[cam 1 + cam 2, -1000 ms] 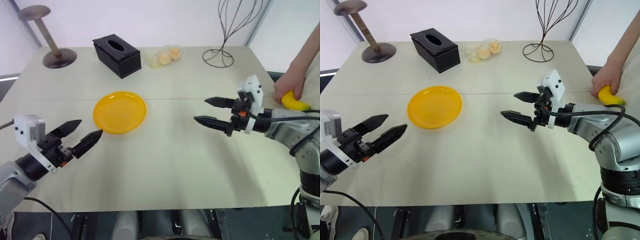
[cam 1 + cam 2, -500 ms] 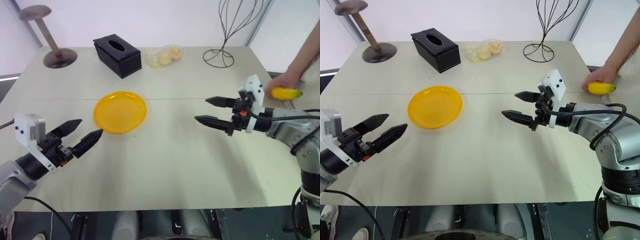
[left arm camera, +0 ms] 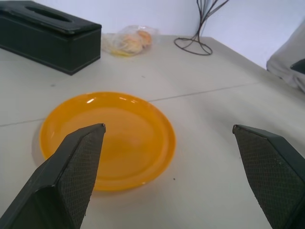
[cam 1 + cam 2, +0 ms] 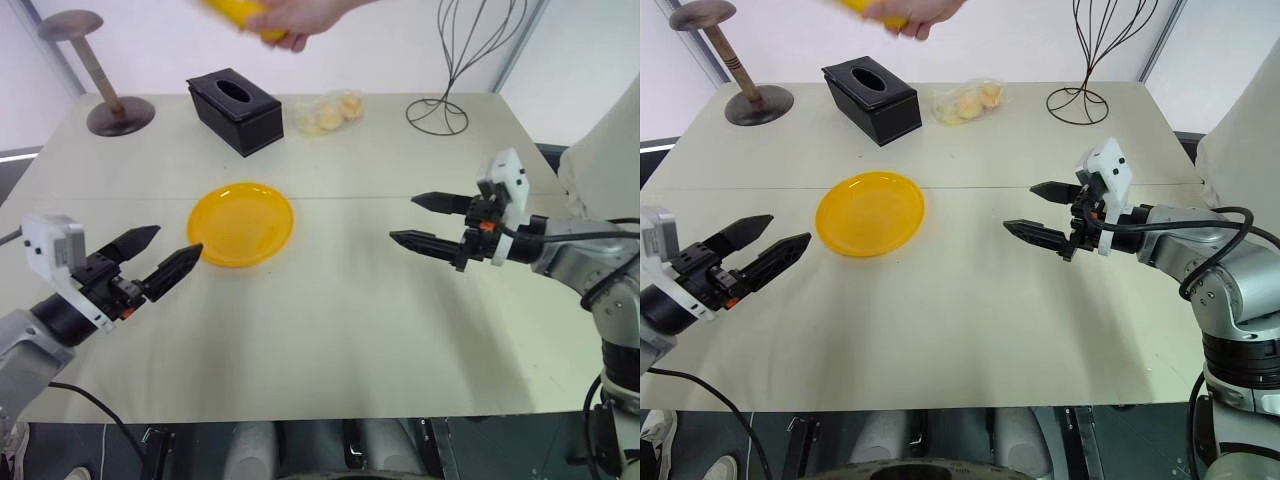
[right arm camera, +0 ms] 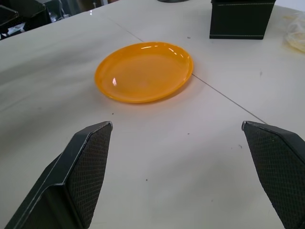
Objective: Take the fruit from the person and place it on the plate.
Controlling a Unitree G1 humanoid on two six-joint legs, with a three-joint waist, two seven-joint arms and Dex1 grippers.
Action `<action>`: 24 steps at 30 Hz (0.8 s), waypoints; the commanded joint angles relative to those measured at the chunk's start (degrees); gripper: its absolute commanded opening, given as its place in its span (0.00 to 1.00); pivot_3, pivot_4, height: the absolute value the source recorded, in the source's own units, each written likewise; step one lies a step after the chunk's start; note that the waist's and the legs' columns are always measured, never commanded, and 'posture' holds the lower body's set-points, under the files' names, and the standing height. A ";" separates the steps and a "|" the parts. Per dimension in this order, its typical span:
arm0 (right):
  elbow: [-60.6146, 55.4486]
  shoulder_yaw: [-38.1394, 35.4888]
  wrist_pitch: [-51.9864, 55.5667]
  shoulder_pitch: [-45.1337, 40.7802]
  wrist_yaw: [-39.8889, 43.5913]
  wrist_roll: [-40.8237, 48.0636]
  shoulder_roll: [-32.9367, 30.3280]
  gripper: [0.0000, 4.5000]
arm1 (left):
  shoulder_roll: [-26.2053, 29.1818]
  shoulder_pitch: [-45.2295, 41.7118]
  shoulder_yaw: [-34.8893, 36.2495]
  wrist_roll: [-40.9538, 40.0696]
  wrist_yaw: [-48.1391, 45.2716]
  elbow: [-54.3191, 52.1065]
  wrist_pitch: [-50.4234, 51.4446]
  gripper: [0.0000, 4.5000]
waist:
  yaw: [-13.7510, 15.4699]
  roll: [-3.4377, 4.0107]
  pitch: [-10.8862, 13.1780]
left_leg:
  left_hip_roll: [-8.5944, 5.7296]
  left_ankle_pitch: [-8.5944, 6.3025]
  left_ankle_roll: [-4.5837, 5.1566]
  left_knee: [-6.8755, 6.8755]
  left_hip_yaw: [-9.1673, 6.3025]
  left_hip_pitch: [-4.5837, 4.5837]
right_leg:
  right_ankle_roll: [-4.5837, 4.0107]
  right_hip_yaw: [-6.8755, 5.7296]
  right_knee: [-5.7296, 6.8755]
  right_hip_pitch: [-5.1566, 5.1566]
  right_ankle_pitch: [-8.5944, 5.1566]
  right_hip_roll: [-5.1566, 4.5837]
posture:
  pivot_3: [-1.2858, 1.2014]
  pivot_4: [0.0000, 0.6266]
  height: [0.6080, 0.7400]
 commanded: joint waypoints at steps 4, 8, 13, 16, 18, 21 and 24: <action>-1.54 -1.25 -1.49 0.13 -0.41 0.08 0.06 0.99 | -3.68 -7.36 -3.86 15.63 8.44 0.59 -6.98 1.00 | 0.08 -0.01 -0.01 | -0.02 0.00 0.00 0.01 -0.01 0.05 | 0.01 0.00 0.00 0.09 0.01 0.01 | 0.52 0.24 1.00; -1.37 -1.03 -1.75 -0.02 -0.35 -0.11 0.12 0.99 | -6.53 -7.72 -7.46 21.74 9.90 -0.36 -8.59 1.00 | -0.01 -0.01 -0.01 | -0.02 0.00 0.00 0.00 0.01 0.17 | 0.03 0.01 0.00 0.20 0.02 0.00 | 0.52 0.24 1.00; -1.65 -0.57 -1.74 -0.30 -0.13 -0.21 0.08 0.99 | -7.89 -9.82 -9.27 25.89 11.19 1.59 -7.82 1.00 | 0.03 -0.02 -0.02 | 0.00 0.00 0.00 -0.01 -0.02 0.18 | 0.04 0.00 0.02 0.20 0.02 0.02 | 0.52 0.24 1.00; -2.69 -1.59 2.04 -3.40 -0.62 3.87 0.04 0.99 | -8.29 -12.92 -9.98 22.87 11.40 2.90 -4.27 1.00 | 0.08 -0.02 -0.02 | 0.00 0.00 0.00 0.00 -0.03 0.20 | 0.10 0.00 0.02 0.23 0.06 0.02 | 0.52 0.24 1.00; -2.10 -2.64 4.10 -7.34 -0.38 6.91 -0.41 0.99 | -8.36 -15.15 -10.86 19.91 10.52 3.57 -1.96 1.00 | 0.03 -0.02 -0.02 | -0.01 0.00 0.00 0.01 -0.02 0.21 | 0.15 0.00 0.02 0.25 0.09 0.00 | 0.52 0.24 1.00; -0.96 -3.21 6.53 -10.68 0.74 10.20 -1.02 0.99 | -7.97 -18.05 -11.21 17.37 9.20 4.97 0.32 1.00 | 0.01 -0.05 -0.04 | 0.00 0.00 0.00 0.02 -0.06 0.21 | 0.19 -0.01 0.04 0.24 0.11 0.02 | 0.52 0.24 1.00; -3.32 -1.83 4.78 -9.86 4.47 9.91 -2.74 0.99 | -6.56 -21.83 -11.53 17.85 8.00 7.98 1.32 1.00 | 0.19 -0.07 -0.05 | 0.00 0.00 0.00 -0.01 -0.10 0.21 | 0.19 -0.03 0.04 0.27 0.11 0.03 | 0.52 0.24 1.00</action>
